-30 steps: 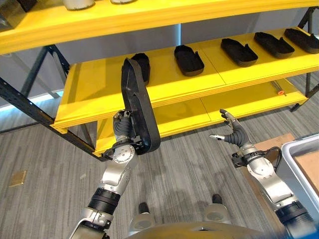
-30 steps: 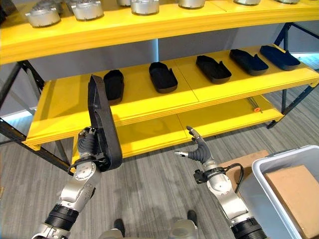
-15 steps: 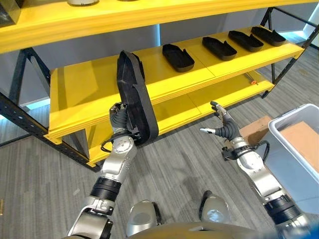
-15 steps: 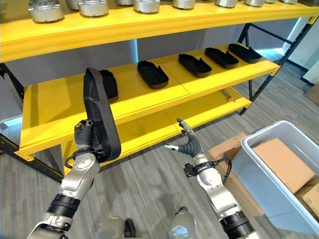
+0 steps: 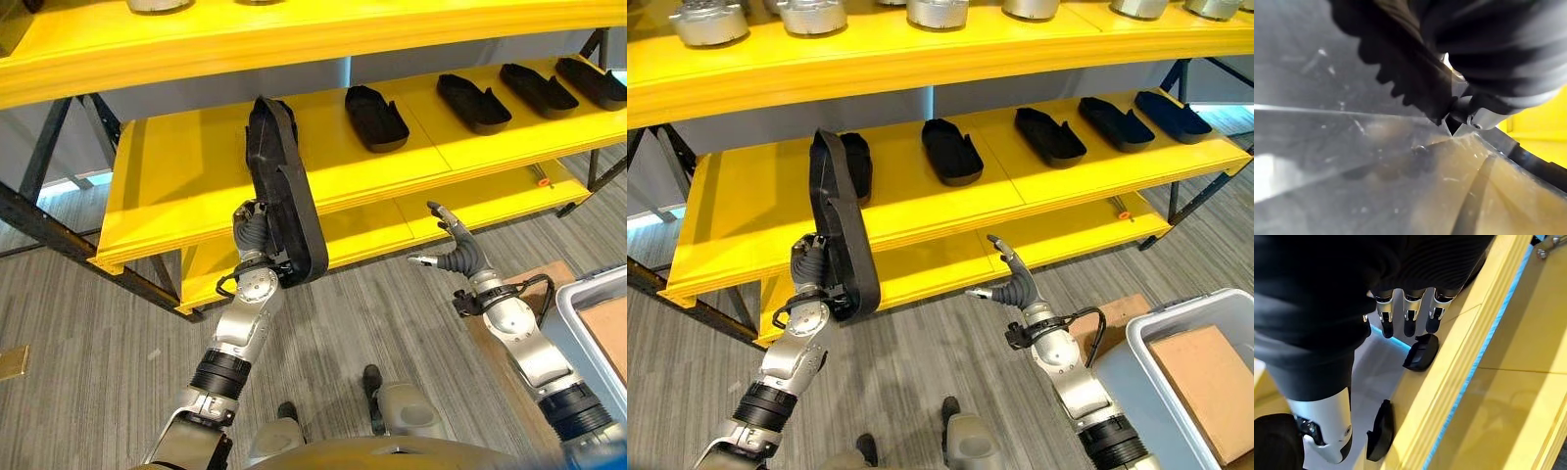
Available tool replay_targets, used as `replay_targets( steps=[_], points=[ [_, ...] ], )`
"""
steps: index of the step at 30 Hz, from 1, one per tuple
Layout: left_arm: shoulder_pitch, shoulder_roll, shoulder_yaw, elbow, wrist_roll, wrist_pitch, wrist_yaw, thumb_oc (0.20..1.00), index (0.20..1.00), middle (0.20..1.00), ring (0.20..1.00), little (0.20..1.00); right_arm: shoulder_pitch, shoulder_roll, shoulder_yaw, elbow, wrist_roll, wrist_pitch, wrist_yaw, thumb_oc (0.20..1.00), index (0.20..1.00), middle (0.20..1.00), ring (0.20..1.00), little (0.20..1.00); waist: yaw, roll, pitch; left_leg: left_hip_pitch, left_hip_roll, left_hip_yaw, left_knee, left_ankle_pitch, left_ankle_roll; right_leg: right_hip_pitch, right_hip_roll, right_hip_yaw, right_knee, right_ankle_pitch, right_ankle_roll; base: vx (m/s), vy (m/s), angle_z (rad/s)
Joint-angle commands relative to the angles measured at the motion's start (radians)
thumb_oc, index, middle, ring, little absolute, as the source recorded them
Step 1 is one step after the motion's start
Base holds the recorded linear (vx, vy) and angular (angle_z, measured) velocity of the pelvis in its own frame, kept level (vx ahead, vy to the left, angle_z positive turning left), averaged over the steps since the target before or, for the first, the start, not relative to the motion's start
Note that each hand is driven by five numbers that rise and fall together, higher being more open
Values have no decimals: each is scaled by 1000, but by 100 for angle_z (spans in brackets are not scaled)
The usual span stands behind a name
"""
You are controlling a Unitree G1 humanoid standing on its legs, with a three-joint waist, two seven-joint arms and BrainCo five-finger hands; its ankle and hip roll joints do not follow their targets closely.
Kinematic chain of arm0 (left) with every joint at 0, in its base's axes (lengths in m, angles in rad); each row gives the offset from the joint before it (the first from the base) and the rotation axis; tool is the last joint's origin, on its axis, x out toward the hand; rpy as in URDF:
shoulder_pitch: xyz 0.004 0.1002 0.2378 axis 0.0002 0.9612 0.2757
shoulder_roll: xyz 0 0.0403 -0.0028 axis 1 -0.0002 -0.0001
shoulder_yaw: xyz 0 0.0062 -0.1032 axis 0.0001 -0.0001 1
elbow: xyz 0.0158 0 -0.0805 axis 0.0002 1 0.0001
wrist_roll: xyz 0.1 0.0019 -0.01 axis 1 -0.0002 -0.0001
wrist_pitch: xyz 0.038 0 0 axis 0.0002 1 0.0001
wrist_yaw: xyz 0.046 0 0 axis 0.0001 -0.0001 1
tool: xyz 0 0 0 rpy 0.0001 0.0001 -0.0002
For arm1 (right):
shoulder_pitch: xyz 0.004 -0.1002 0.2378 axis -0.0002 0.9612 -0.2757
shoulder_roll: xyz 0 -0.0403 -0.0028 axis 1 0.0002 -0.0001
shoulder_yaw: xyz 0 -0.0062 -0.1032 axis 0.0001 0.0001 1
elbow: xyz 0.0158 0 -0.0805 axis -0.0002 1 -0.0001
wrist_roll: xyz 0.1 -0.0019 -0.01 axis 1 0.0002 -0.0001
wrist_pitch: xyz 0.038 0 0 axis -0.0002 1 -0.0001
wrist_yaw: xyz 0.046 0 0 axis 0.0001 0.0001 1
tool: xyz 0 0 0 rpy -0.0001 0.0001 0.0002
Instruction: Move parts from the plastic box to the shelf.
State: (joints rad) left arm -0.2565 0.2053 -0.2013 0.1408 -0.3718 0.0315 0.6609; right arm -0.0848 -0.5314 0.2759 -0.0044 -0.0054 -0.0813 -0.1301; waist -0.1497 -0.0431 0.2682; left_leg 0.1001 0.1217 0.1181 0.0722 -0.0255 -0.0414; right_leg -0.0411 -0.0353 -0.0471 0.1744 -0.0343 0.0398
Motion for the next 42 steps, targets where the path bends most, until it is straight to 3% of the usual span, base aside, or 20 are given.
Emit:
replay_targets(
  steps=[1,3,5,7,10,11,12,15,16,17,19,20,26,31,35,38,40,41,42],
  points=[
    [-6,51,12,-93,25,-75,3,200,200,200,200,200,-20,0,-6,-40,-44,-81,-20,1000,1000,1000,1000,1000,11,-34,-100,54,-61,105,116,-160,75,-35,-4,-13,-72,64,37,122,-167,33],
    [1,60,16,-89,10,-79,-6,200,200,200,200,200,-15,-10,-9,-49,-44,-81,-19,1000,1000,1000,1000,1000,11,-29,-107,14,-7,134,241,-66,38,-25,9,-39,-58,32,4,104,-210,33],
    [4,58,21,-85,15,-78,-17,200,200,200,200,200,-9,-18,-16,-51,-51,-85,-24,1000,1000,1000,1000,1000,11,-30,-99,-35,15,141,358,-71,39,-15,13,-51,-40,14,-11,97,-163,35],
    [7,61,24,-82,3,-75,-18,200,200,200,200,200,-3,-19,-18,-46,-56,-91,-20,1000,1000,1000,1000,1000,15,-27,-94,-64,15,121,378,-46,35,-8,23,-45,-29,7,-17,115,-70,21],
    [15,61,31,-85,7,-65,-9,200,200,200,200,200,-4,-28,-19,-43,-63,-92,-10,1000,1000,1000,1000,1000,31,-30,-82,-98,0,86,284,0,28,31,34,-26,-39,3,-13,125,59,10],
    [19,63,34,-81,1,-69,-7,200,200,200,200,200,-12,-45,-19,-40,-52,-88,-1,1000,1000,1000,1000,1000,37,-23,-73,-107,19,65,194,44,9,63,29,-40,-49,-10,-11,168,297,-3],
    [15,68,41,-67,-28,-77,6,200,200,200,200,200,-25,-66,-14,-37,-43,-83,15,1000,1000,1000,1000,1000,42,-3,-72,-125,62,40,60,151,-24,86,19,-52,-51,-28,-12,187,340,-13],
    [-8,72,50,3,-33,-100,14,200,200,200,200,200,-21,-76,2,-39,-45,-64,30,1000,1000,1000,1000,1000,21,14,-76,-120,147,102,-91,237,-54,113,-17,-90,-21,-62,-12,258,413,-15],
    [-26,73,59,53,-40,-113,13,200,200,200,200,200,-8,-85,8,-47,-50,-57,43,1000,1000,1000,1000,1000,9,18,-78,-133,163,104,-107,241,-62,123,-30,-87,3,-77,-11,349,495,-4],
    [-29,74,62,64,-39,-120,14,200,200,200,200,200,-7,-88,8,-46,-51,-60,46,1000,1000,1000,1000,1000,7,20,-78,-134,163,104,-105,235,-62,124,-33,-86,8,-81,-10,344,511,-9],
    [-46,71,83,99,-11,-112,7,200,200,200,200,200,14,-105,-8,-54,-30,-66,91,1000,1000,1000,1000,1000,-4,33,-82,-112,134,111,-59,174,-53,115,-65,-87,32,-88,9,350,566,-70],
    [-61,68,79,120,7,-110,12,200,200,200,200,200,33,-99,-29,-65,-24,-64,107,1000,1000,1000,1000,1000,-4,33,-85,-70,83,105,-66,134,-41,116,-88,-95,12,-63,39,282,454,-92],
    [-106,71,73,143,57,-101,23,200,200,200,200,200,23,-51,-22,-63,-30,-58,65,1000,1000,1000,1000,1000,24,20,-87,-38,20,112,-81,88,-13,101,-146,-117,-51,10,101,80,124,-13],
    [-182,97,70,177,59,-86,41,200,200,200,200,200,-41,-30,0,-50,-57,-61,37,1000,1000,1000,1000,1000,50,7,-69,-79,-3,145,-10,36,13,78,-186,-126,-59,23,125,-32,112,-14],
    [-200,110,75,202,44,-72,6,200,200,200,200,200,-52,-34,-11,-40,-46,-40,28,1000,1000,1000,1000,1000,84,-12,-59,-112,-14,166,71,-9,49,97,-202,-171,26,-1,122,21,123,-5],
    [-155,112,88,179,56,-66,13,200,200,200,200,200,-40,-26,-1,-42,-47,-64,42,1000,1000,1000,1000,1000,95,-6,-38,-67,-33,165,47,-25,79,-13,-225,-184,254,75,114,121,153,-46],
    [-117,103,102,150,71,-58,18,200,200,200,200,200,-31,-27,-8,-42,-52,-88,73,1000,1000,1000,1000,1000,85,-8,-23,-20,-50,164,33,-39,78,-42,-227,-195,162,111,115,320,-45,-80],
    [-101,99,105,154,72,-74,19,200,200,200,200,200,-27,-25,-12,-42,-62,-107,82,1000,1000,1000,1000,1000,61,-19,-13,4,-65,151,38,-77,79,-66,-220,-155,-20,174,137,331,-167,-54],
    [-102,99,103,162,69,-80,21,200,200,200,200,200,-28,-23,-12,-43,-63,-111,80,1000,1000,1000,1000,1000,54,-26,-12,7,-72,147,38,-85,81,-84,-223,-131,-58,207,146,323,-234,-18]
  ],
)
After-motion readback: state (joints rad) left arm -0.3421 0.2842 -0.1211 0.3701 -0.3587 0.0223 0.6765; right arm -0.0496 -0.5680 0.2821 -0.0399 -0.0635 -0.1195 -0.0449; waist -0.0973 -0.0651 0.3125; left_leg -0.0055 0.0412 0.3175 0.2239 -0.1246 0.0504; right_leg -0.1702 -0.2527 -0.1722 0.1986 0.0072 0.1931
